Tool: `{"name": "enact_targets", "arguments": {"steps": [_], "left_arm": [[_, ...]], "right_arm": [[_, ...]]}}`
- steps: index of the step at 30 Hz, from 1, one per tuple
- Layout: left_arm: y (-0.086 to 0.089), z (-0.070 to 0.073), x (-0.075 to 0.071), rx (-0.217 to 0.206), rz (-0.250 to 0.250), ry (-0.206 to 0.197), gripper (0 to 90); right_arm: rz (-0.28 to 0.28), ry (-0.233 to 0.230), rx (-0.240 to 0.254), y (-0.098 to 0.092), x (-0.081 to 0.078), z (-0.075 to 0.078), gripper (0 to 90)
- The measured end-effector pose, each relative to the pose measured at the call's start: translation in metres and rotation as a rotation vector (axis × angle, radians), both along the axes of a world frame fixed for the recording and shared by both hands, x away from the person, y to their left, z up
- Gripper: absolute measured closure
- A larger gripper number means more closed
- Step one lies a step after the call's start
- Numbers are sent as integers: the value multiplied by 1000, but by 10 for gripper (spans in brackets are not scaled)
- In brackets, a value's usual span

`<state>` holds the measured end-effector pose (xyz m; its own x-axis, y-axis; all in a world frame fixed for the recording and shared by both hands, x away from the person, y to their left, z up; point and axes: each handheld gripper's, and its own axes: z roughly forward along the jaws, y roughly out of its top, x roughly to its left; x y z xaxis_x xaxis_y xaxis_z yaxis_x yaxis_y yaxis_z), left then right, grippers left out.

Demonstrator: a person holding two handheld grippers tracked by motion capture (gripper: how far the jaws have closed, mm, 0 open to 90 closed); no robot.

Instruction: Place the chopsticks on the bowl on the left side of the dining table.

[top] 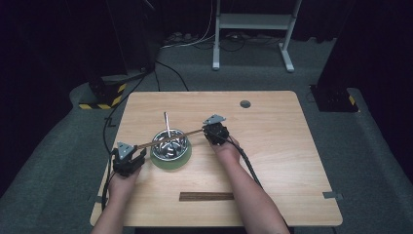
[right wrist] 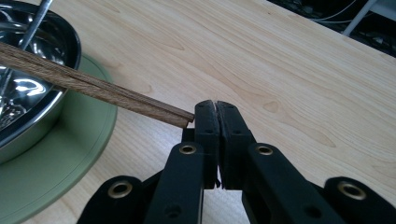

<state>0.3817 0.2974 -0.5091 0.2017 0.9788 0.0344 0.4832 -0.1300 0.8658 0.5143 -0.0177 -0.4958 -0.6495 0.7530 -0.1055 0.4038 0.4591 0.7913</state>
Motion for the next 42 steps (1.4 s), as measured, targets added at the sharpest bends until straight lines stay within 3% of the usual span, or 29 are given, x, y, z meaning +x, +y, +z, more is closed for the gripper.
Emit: {"name": "enact_targets", "arguments": {"steps": [5, 9, 12, 15, 17, 23, 32, 42], "left_arm": [[3, 1, 0, 3, -4, -1, 572], [2, 1, 0, -24, 0, -5, 574], [3, 2, -1, -10, -10, -1, 576], [4, 2, -1, -23, -20, -5, 579], [5, 3, -1, -1, -32, -2, 581], [5, 3, 0, -8, -42, -7, 582], [4, 3, 1, 8, -64, -11, 580], [6, 3, -2, 17, -58, -21, 556]], "right_arm": [[8, -5, 15, -3, -10, 2, 874], [21, -13, 17, -7, -18, 1, 865], [19, -7, 30, -10, -25, 0, 862], [30, -21, 33, -14, -31, 0, 857], [29, -17, 36, -16, -36, -1, 855], [28, -15, 50, -20, -48, 0, 851], [41, -35, 41, -25, -58, 3, 842], [4, -30, 32, -33, -62, -1, 839]]}}
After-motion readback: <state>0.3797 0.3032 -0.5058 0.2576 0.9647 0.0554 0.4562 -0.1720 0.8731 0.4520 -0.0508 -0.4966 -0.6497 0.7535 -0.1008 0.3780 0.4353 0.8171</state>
